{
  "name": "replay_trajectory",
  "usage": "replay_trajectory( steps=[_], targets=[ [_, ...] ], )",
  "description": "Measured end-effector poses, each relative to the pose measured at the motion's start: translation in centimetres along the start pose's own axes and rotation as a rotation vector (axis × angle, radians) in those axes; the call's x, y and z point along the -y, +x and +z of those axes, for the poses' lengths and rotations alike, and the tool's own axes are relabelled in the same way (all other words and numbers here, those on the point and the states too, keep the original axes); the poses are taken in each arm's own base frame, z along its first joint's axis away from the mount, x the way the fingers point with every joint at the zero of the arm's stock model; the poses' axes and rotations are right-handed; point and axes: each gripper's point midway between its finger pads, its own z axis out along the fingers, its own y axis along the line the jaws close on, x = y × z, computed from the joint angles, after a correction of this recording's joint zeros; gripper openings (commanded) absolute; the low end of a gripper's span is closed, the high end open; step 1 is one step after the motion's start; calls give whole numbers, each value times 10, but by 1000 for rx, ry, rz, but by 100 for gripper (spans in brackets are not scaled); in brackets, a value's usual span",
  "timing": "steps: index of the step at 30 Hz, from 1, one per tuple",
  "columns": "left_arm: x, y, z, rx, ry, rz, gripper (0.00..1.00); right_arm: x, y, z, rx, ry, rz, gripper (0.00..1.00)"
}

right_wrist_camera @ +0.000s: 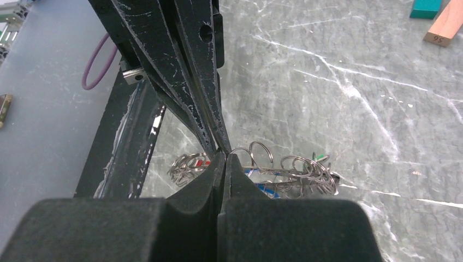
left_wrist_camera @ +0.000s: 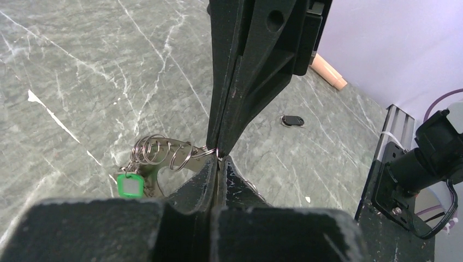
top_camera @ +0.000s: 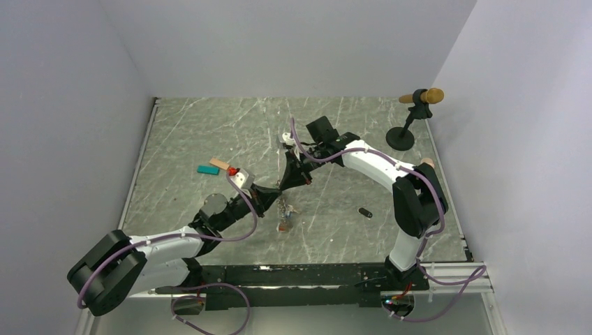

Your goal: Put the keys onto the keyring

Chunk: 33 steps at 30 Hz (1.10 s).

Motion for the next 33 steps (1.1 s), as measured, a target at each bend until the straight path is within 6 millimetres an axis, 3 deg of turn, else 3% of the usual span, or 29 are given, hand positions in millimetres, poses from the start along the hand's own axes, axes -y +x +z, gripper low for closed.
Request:
replay_trajectory(
  steps=[4,9,22,33],
  targets=[
    [-3,0,1,-5,-17,-1,0,2,0,-1,2,7,-7,0],
    [-4,-2,-1,1,-24,12,0,3,-2,1,12,7,-6,25],
    [-3,1,-12,6,-1,123,0,2,-11,-5,63,-8,11,50],
    [-4,-1,-25,16,18,282,0,-18,5,-14,10,-73,-115,42]
  ],
)
